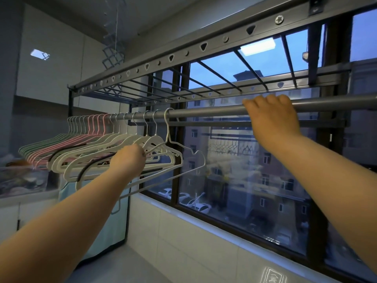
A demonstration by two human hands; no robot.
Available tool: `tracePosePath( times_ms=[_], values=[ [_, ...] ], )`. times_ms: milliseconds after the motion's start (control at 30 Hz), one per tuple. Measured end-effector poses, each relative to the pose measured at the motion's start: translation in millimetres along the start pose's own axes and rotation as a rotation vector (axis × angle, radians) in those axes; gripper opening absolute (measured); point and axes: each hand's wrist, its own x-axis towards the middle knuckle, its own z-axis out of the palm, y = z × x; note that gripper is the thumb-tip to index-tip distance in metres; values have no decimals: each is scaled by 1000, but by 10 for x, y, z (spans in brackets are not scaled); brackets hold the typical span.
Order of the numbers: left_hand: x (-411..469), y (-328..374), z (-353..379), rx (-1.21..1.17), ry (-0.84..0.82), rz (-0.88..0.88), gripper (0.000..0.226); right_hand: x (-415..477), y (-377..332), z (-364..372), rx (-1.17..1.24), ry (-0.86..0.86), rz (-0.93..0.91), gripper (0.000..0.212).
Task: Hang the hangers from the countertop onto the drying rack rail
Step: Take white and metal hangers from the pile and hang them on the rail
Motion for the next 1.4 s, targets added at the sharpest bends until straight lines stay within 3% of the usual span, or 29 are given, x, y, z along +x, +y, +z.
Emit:
tracePosePath(
  times_ms=[300, 500, 567, 700, 767, 867, 967, 1033, 1133, 1267, 1400],
  values=[
    [-37, 12, -7, -4, 13, 28, 25, -6, -17, -6, 34, 17, 0, 56],
    [-121, 110, -89, -63, 102, 106, 38, -45, 11, 25, 61, 61, 5, 56],
    [-159, 142, -112, -109, 151, 161, 39, -97, 13, 94, 85, 126, -2, 54],
    [-350, 286, -113, -206, 210, 307, 34, -291, 62, 324, 77, 412, -30, 50],
    [-493, 414, -71, -316, 201, 384, 29, -456, 106, 411, 88, 431, -23, 55],
    [-795, 549, 123, -487, 102, 526, 23, -814, 206, 538, 131, 423, -11, 58],
    [-1193, 734, 438, -702, -98, 596, 61, -1331, 423, 683, 133, 410, -1, 31],
    [-1453, 896, 759, -761, -247, 579, 73, -1728, 605, 718, 128, 307, 42, 23],
    [-1910, 1273, 1176, -861, -427, 601, 53, -2385, 964, 706, 118, 115, 155, 24],
    [-2526, 1890, 1667, -927, -616, 657, 73, -3366, 1582, 534, -7, -81, 331, 18],
    [-3292, 2655, 1936, -924, -802, 739, 53, -4473, 2325, 177, -176, -225, 517, 22]
  ],
)
